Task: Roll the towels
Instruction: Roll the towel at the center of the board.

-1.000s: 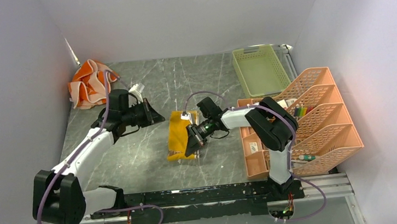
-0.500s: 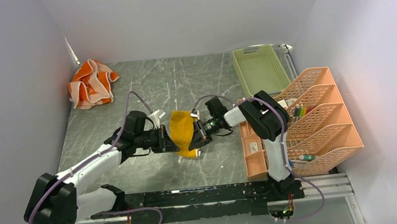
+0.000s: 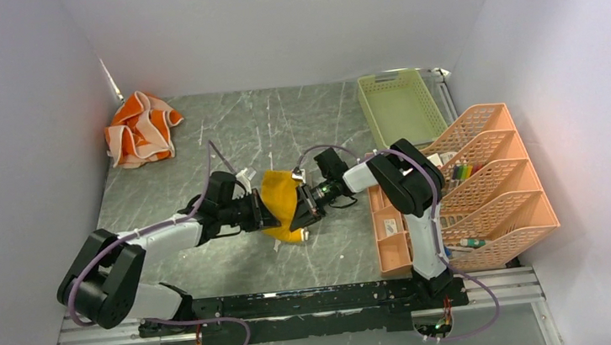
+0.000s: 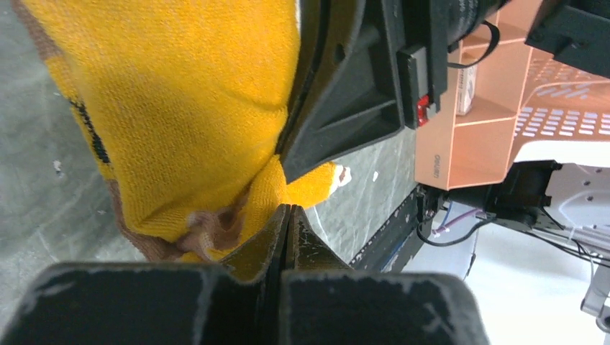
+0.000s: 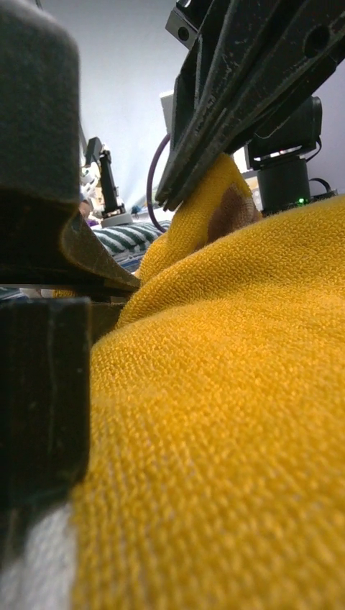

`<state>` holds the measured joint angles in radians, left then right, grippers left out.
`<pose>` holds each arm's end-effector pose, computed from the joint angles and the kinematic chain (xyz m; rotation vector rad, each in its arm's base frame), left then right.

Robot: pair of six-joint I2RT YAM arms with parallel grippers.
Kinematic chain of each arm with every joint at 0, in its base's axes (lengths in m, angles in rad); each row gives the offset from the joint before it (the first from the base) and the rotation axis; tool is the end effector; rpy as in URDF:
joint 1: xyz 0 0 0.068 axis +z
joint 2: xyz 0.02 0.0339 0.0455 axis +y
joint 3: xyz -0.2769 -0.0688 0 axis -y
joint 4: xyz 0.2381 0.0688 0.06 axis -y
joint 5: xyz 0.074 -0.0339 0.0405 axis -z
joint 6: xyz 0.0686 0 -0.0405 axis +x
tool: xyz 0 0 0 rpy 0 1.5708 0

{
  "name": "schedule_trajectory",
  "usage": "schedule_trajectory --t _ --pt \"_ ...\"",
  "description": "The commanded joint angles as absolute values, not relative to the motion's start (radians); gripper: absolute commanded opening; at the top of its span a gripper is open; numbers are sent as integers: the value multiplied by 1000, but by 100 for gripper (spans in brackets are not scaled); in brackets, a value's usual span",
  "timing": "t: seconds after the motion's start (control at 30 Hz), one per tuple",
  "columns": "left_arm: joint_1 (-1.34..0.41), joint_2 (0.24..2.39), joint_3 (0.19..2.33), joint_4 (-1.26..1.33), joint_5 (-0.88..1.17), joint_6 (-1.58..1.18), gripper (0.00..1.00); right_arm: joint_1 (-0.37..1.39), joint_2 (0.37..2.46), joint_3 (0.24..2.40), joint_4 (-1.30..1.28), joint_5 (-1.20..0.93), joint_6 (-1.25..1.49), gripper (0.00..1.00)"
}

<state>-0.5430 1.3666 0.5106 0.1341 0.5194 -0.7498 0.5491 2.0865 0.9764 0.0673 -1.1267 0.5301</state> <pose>0.2097 -0.1663 0.1559 0.0404 2.5107 -1.2074 0.2818 0.2451 0.0784 0.4411 -2.4435 -1.6662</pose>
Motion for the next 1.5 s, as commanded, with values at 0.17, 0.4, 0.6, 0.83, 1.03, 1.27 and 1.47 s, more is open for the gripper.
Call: schedule_trajectory --t 0.17,0.4,0.6,0.83,1.03,1.27,1.47 --pt "-547 1361 448 135 358 -767 7 543 2102 994 -4 -1074 461 0" --pt "-548 1371 389 172 276 -773 7 546 2031 1071 -117 -925 363 23" --pt "-549 1429 399 210 289 -762 7 644 1711 1048 -100 -563 230 47" --pt "-549 1500 468 151 291 -693 7 864 1400 736 218 -289 -85 57" --pt "-548 1532 518 79 277 -657 7 908 1342 564 340 -420 -277 57" --pt "-538 1544 532 53 294 -653 7 919 1417 522 366 -469 -434 55" --pt "-531 1552 530 50 315 -649 7 955 1489 531 438 -399 -483 54"
